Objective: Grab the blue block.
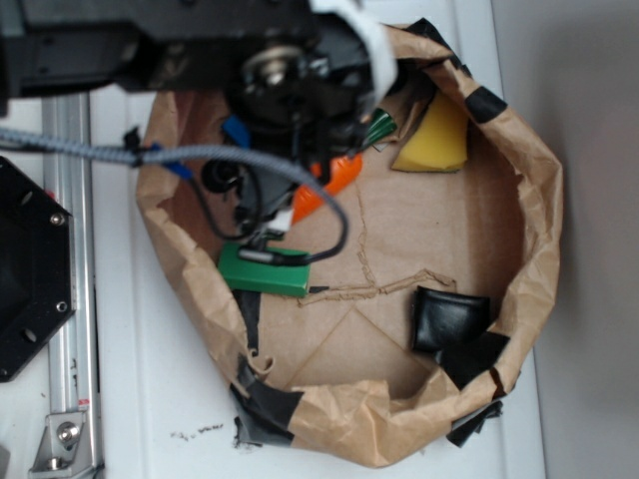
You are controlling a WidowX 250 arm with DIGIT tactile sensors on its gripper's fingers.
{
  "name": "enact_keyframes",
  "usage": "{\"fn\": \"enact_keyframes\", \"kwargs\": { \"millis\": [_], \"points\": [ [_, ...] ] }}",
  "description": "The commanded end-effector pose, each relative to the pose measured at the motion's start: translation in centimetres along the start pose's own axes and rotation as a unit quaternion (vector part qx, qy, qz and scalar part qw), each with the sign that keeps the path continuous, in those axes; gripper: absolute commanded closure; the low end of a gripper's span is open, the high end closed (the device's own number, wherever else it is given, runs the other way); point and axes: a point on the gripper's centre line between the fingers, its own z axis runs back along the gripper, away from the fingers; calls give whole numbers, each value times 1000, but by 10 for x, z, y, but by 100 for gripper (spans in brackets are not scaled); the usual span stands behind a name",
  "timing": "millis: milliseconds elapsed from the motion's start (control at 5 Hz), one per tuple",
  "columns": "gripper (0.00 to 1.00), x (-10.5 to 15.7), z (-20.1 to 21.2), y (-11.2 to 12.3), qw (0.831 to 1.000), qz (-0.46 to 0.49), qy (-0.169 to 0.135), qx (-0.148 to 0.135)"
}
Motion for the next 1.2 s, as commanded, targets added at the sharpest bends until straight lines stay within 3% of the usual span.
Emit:
{"fn": "enact_keyframes", "kwargs": {
  "millis": [0, 200, 400, 800, 1000],
  "points": [
    [0, -15, -45, -27, 992, -106, 36, 52],
    [0, -21, -52, -9, 994, -101, 38, 30],
    [0, -11, -65, 1, 992, -112, 40, 26],
    [0, -7, -70, 6, 989, -131, 49, 37],
    [0, -11, -64, 22, 987, -147, 43, 45]
  ]
}}
